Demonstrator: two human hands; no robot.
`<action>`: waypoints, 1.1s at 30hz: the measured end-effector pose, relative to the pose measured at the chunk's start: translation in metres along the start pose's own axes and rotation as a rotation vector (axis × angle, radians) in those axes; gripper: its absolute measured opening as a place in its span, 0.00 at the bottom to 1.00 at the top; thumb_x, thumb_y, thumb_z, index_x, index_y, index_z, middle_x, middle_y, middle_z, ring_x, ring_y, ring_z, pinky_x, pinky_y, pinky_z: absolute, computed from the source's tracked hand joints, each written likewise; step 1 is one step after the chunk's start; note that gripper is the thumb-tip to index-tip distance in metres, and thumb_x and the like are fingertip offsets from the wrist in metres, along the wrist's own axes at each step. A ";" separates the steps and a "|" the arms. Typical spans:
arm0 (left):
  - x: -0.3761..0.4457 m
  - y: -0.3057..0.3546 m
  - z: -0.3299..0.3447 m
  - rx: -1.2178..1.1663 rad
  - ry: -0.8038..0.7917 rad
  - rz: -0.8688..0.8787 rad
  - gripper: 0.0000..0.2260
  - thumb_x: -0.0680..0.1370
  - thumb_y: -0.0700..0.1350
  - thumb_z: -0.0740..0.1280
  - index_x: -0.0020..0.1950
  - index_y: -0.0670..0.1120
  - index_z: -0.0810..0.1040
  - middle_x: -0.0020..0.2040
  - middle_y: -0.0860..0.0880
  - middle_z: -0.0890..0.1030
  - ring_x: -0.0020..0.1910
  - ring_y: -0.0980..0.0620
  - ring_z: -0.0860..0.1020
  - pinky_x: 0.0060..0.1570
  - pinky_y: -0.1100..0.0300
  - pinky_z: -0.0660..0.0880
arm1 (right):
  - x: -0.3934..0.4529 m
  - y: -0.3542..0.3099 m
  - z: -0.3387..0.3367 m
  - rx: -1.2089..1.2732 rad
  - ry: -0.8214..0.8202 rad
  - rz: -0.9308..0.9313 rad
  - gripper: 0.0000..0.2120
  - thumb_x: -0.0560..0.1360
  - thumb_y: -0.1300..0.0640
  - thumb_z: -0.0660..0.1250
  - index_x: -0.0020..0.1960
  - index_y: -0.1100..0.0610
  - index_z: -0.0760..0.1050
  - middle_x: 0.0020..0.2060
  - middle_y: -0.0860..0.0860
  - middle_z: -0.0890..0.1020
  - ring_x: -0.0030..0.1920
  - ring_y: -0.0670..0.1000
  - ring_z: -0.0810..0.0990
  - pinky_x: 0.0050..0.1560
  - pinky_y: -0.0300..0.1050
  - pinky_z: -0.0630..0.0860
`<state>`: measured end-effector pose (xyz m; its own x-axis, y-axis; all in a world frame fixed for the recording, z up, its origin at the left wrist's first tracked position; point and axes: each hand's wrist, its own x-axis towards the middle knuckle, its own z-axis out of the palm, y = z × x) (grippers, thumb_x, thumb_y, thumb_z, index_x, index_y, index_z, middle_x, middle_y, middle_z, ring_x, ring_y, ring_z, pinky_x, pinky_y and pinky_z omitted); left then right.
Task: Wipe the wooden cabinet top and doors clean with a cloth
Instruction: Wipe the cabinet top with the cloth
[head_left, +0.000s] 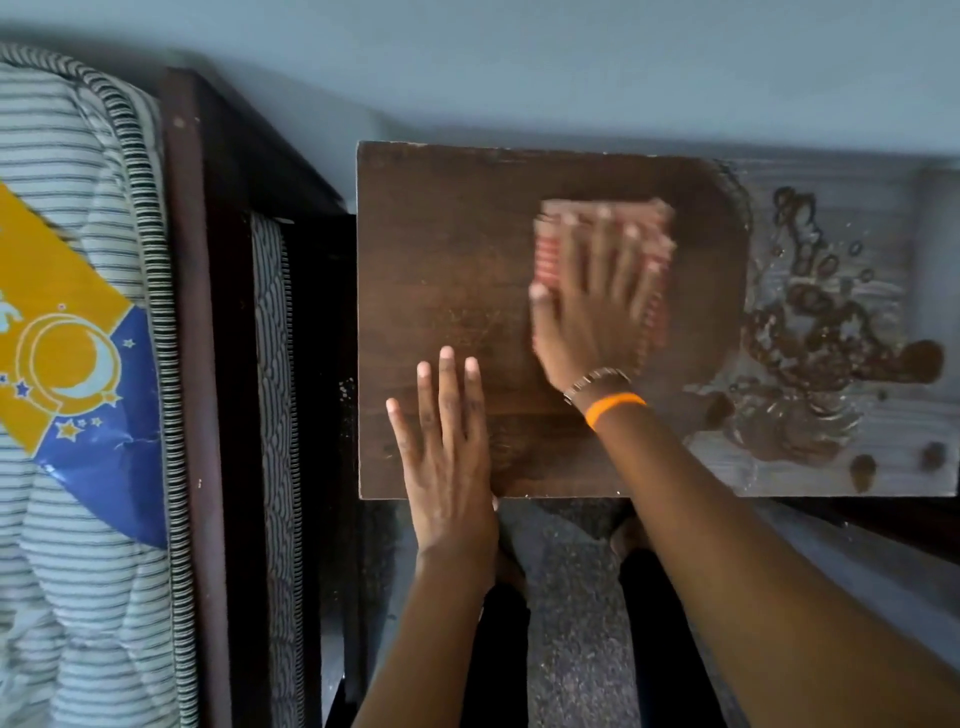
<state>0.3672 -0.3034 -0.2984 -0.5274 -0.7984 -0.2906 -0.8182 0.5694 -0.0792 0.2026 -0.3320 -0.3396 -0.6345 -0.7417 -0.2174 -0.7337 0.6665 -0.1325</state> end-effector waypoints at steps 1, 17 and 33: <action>-0.001 -0.001 -0.001 -0.006 -0.023 0.001 0.39 0.70 0.40 0.58 0.75 0.41 0.40 0.77 0.41 0.48 0.76 0.42 0.50 0.69 0.40 0.38 | 0.013 -0.022 0.001 0.012 -0.002 -0.094 0.31 0.76 0.44 0.53 0.76 0.49 0.49 0.76 0.55 0.52 0.76 0.61 0.49 0.73 0.61 0.43; -0.004 0.045 -0.009 0.099 -0.141 0.136 0.53 0.63 0.52 0.76 0.76 0.43 0.43 0.77 0.45 0.52 0.76 0.43 0.51 0.69 0.39 0.37 | 0.072 0.090 -0.020 -0.073 0.060 -0.083 0.29 0.76 0.44 0.48 0.76 0.48 0.48 0.77 0.53 0.52 0.76 0.58 0.49 0.73 0.60 0.44; -0.010 0.052 -0.008 0.214 -0.140 0.095 0.58 0.63 0.56 0.75 0.75 0.41 0.36 0.78 0.45 0.48 0.76 0.42 0.48 0.68 0.37 0.42 | -0.095 0.144 0.002 -0.077 -0.061 0.065 0.30 0.76 0.43 0.51 0.76 0.48 0.49 0.76 0.53 0.53 0.76 0.60 0.50 0.72 0.63 0.47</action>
<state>0.3279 -0.2669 -0.2920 -0.5507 -0.7129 -0.4343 -0.6918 0.6809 -0.2404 0.1577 -0.1655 -0.3401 -0.6669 -0.6898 -0.2820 -0.7096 0.7033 -0.0421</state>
